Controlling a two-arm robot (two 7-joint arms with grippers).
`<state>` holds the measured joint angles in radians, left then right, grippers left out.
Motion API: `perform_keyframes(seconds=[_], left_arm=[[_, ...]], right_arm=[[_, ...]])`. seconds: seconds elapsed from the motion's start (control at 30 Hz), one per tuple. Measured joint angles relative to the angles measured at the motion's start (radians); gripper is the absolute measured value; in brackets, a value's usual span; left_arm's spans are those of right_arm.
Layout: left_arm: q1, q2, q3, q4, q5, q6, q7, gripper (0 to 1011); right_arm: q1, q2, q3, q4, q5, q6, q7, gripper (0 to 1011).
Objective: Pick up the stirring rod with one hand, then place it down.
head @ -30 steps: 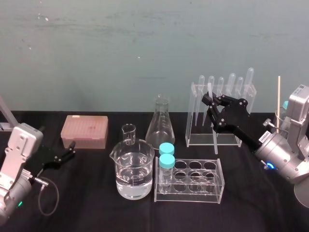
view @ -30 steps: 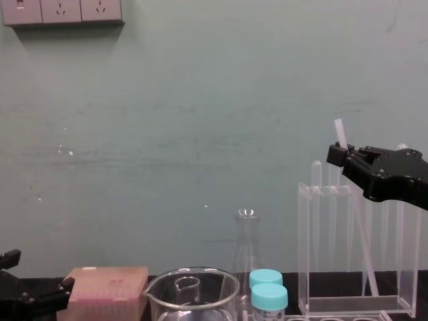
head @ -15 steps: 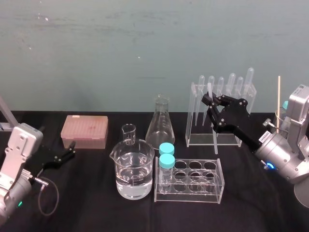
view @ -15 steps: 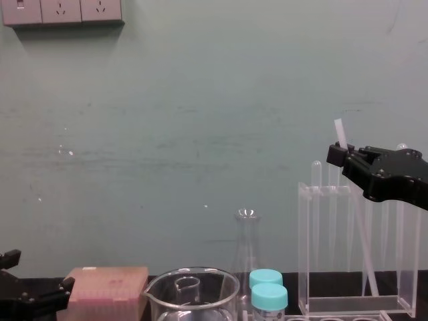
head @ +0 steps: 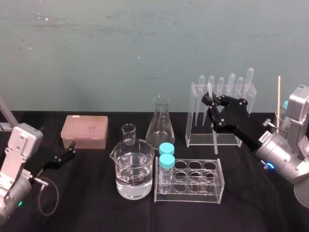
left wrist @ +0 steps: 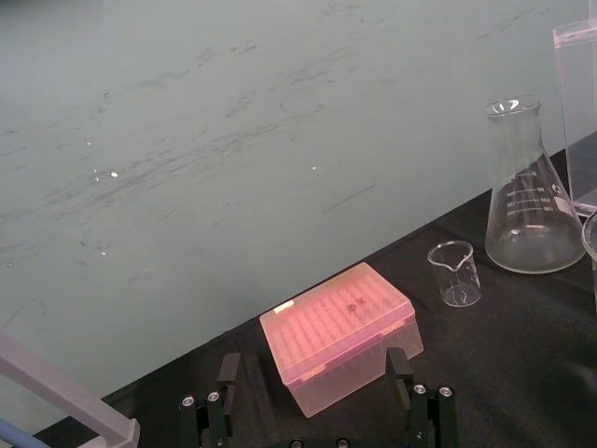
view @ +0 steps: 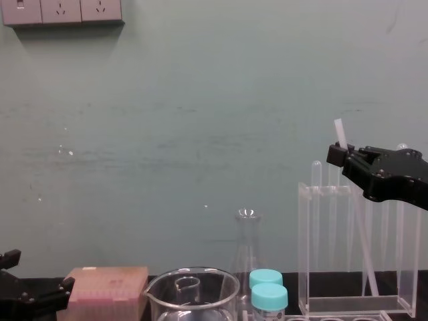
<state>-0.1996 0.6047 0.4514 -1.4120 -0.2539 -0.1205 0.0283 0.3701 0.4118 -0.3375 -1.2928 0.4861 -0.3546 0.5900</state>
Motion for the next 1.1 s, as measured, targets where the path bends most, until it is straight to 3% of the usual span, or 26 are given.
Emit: perform_keyframes(seconds=[1.1], left_arm=[[0.000, 0.000, 0.000, 0.000, 0.000, 0.000, 0.000, 1000]], right_arm=[[0.000, 0.000, 0.000, 0.000, 0.000, 0.000, 0.000, 79]])
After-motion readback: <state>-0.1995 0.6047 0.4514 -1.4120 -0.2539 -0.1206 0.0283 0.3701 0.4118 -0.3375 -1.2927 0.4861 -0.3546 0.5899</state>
